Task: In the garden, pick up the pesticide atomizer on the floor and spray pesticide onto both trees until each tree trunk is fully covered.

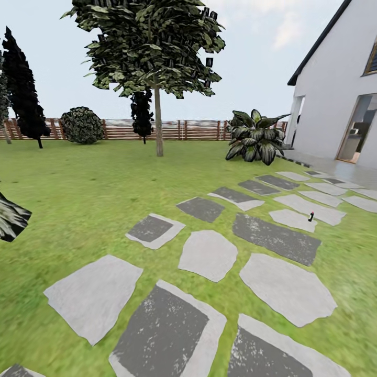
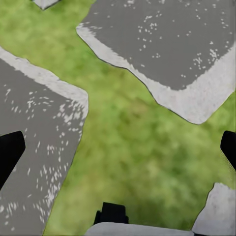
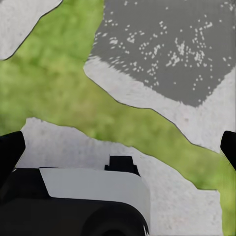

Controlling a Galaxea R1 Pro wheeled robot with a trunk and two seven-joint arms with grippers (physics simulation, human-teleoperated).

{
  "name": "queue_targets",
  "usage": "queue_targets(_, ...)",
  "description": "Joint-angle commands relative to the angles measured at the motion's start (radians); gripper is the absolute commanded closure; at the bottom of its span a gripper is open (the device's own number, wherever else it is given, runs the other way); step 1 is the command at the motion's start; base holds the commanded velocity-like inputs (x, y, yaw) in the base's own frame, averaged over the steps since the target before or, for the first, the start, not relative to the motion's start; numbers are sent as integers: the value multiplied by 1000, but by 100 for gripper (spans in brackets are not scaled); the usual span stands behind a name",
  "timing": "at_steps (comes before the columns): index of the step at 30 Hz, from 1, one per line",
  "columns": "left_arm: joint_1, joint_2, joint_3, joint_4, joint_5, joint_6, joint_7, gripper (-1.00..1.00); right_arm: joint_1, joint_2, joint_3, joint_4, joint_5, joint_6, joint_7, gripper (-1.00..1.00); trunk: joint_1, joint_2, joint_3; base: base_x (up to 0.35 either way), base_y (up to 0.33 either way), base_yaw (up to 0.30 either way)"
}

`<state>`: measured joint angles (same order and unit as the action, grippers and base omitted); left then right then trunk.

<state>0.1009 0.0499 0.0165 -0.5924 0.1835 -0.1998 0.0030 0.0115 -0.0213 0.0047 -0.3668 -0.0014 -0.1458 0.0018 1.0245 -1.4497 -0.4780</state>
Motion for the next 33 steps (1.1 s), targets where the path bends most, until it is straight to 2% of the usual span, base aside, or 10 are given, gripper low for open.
queue_targets(1,0,0,-1,-1,7,-1,0,-100,1,0,1,-1,0,-1,0,-100,1,0,-1,232,0,0)
queue_targets(17,0,0,-1,-1,7,-1,0,-100,1,0,0,-1,0,-1,0,-100,1,0,-1,282,-75,-18)
queue_targets(33,0,0,-1,-1,7,-1,0,-100,1,0,0,-1,0,0,1,-100,1,0,-1,305,-123,-234)
